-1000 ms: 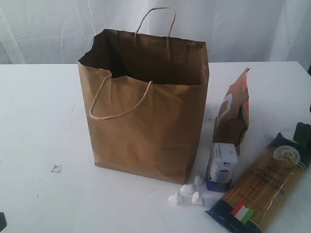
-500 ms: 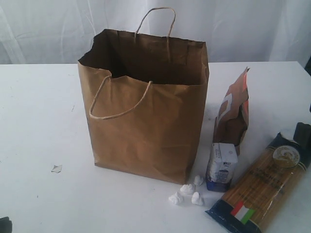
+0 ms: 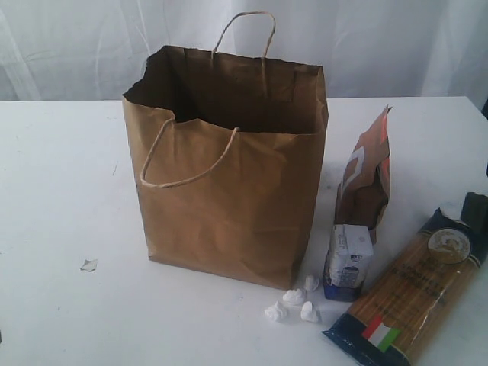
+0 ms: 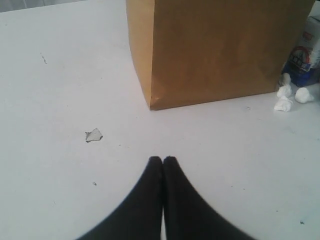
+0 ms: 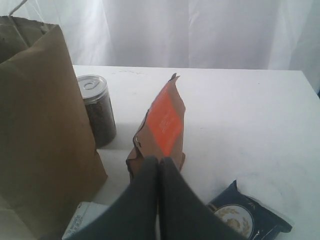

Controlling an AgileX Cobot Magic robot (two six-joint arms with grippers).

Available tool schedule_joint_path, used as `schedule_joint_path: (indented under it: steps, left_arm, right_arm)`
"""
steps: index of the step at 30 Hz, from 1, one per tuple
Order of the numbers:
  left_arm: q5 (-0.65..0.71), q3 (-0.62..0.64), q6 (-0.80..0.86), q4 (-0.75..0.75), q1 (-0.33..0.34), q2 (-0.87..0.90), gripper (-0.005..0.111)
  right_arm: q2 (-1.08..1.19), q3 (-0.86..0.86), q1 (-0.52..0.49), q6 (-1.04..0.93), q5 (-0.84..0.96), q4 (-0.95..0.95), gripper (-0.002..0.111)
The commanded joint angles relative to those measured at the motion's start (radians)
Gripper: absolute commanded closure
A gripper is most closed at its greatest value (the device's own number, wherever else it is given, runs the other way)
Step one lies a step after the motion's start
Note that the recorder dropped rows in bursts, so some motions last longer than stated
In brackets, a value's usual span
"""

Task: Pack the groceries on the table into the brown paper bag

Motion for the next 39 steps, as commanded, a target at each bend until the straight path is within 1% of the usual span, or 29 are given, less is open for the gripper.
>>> schedule_joint_path:
  steps: [1, 22, 24, 27, 31, 34, 35, 36, 37, 38, 39]
  left_arm:
    - [0.000, 0.004, -0.016, 0.002, 0.003, -0.004, 0.107]
    - [0.000, 0.004, -0.016, 0.002, 0.003, -0.004, 0.107]
    - [0.000, 0.004, -0.016, 0.002, 0.003, -0.004, 0.107]
    - [0.000, 0.004, -0.016, 0.002, 0.003, -0.004, 0.107]
    - [0.000, 0.004, -0.016, 0.002, 0.003, -0.004, 0.107]
    - [0.000, 0.004, -0.016, 0.002, 0.003, -0.004, 0.107]
    - [0.000, 0.004, -0.016, 0.002, 0.003, -0.004, 0.107]
    - [0.000, 0.004, -0.016, 0.002, 0.003, -0.004, 0.107]
    - [0.000, 0.004, -0.016, 0.002, 0.003, -0.004, 0.107]
    - [0.000, 0.004, -0.016, 0.002, 0.003, -0.004, 0.107]
    - [0.000, 0.004, -0.016, 0.002, 0.003, -0.004, 0.107]
  right_arm:
    - [-0.009, 0.005, 0.004, -0.011, 0.005, -0.006, 0.108]
    - [-0.009, 0.005, 0.004, -0.011, 0.005, -0.006, 0.108]
    - [-0.009, 0.005, 0.004, -0.011, -0.016, -0.047, 0.108]
    - [-0.009, 0.005, 0.004, -0.011, -0.024, -0.046, 0.108]
    - [-0.009, 0.005, 0.004, 0.044, -0.062, -0.060, 0.108]
    - [-0.009, 0.005, 0.004, 0.092, -0.082, 0.000, 0.108]
    - [-0.009, 0.005, 0.004, 0.107, -0.103, -0.012, 0.108]
    - [-0.006, -0.007, 0.004, 0.150, -0.124, -0.078, 0.108]
    - [0.004, -0.026, 0.004, 0.194, -0.104, -0.104, 0.108]
    - [0.032, -0.091, 0.004, 0.236, -0.003, -0.084, 0.108]
    - [0.066, -0.142, 0.004, 0.234, 0.054, -0.075, 0.107]
